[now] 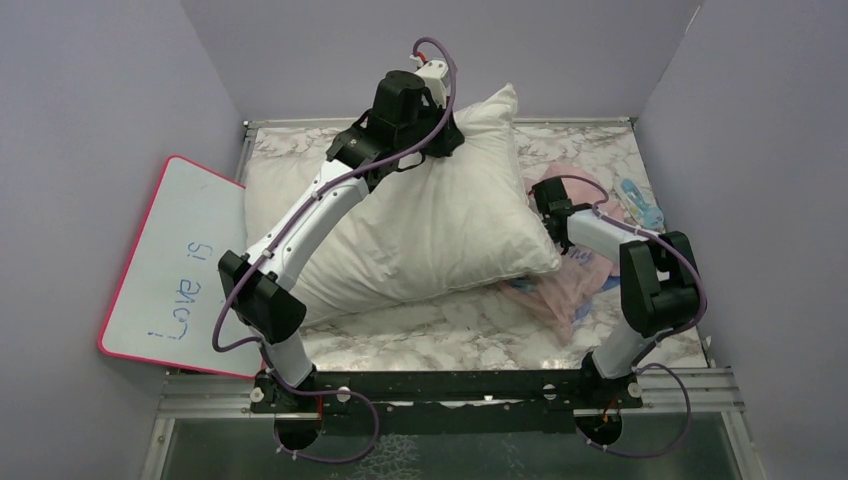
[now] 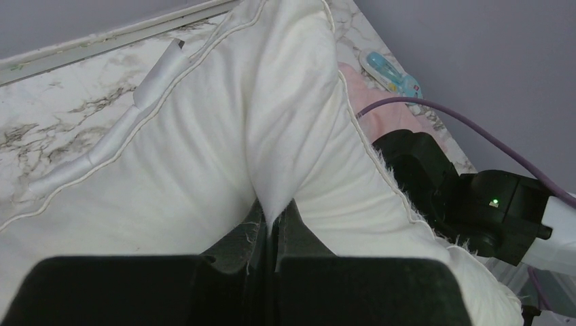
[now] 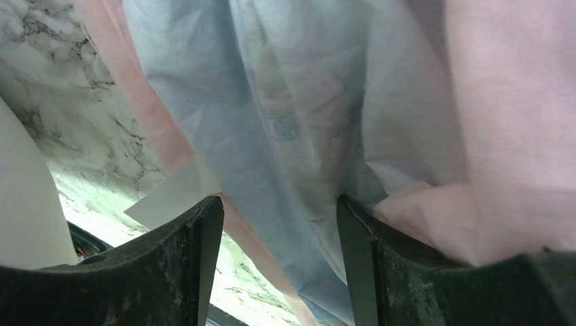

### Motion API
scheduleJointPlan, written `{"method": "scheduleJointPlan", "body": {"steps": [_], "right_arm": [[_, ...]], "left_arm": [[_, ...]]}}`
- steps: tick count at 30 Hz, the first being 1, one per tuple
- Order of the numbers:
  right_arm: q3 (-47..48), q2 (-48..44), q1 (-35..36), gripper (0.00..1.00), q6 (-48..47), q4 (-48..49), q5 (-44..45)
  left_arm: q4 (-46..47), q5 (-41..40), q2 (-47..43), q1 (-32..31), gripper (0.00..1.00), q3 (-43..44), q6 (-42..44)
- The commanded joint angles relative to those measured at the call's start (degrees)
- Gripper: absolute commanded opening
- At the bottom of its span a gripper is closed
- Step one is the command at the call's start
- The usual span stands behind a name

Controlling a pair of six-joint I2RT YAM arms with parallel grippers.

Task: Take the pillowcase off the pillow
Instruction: Move the pillowcase to the center of the board.

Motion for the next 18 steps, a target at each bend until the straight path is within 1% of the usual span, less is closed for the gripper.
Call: {"method": "scheduleJointPlan", "body": {"steps": [1, 4, 6, 8, 9, 11, 13, 14, 16, 17, 18], "right_arm": [[-0.6, -0.5, 1.3, 0.67, -1.0, -0.1, 5.1], [-0.6, -2.1, 1.3, 0.67, -0.6, -0.8, 9.9], [0.0, -1.2, 1.4, 0.64, 2.4, -3.0, 17.7], [-0.5, -0.2, 1.1, 0.59, 8.0, -4.5, 26.7], [-1.3, -0.5, 0.7, 0.54, 9.8, -4.0, 28.6], [-2.3, -2.2, -0.3, 0.42, 11.3, -2.5, 27.3], [-2.8, -4.2, -0.5, 0.35, 12.6, -1.4, 27.0], [-2.7, -4.9, -0.6, 0.27, 13.2, -1.4, 27.6], [-1.7, -6.2, -1.1, 0.05, 14.8, -3.3, 30.1], [-1.3, -7.4, -1.5, 0.01, 15.4, -4.0, 30.6], [-1.1, -8.9, -2.2, 0.01, 15.8, -4.3, 30.9]], "left_arm": [[6.6, -0.5, -6.7, 1.5, 0.0, -0.2, -2.0], [7.5, -0.7, -7.5, 1.6, 0.0, -1.2, -2.3], [7.9, -0.6, -7.7, 1.6, 0.0, -1.6, -2.4], [7.9, -0.3, -7.7, 1.6, 0.0, -1.8, -2.5], [7.9, -0.1, -7.6, 1.7, 0.0, -1.8, -2.5], [7.5, 0.4, -7.8, 1.9, 0.0, -1.9, -2.7], [7.4, 0.4, -8.0, 2.1, 0.0, -2.1, -2.7], [7.4, 0.4, -8.0, 2.3, 0.0, -2.4, -2.7], [7.3, 0.9, -8.0, 2.6, 0.0, -2.7, -2.8], [7.2, 1.2, -8.0, 2.8, 0.0, -2.9, -2.9], [7.1, 1.4, -8.0, 2.9, 0.0, -3.1, -3.0]]}}
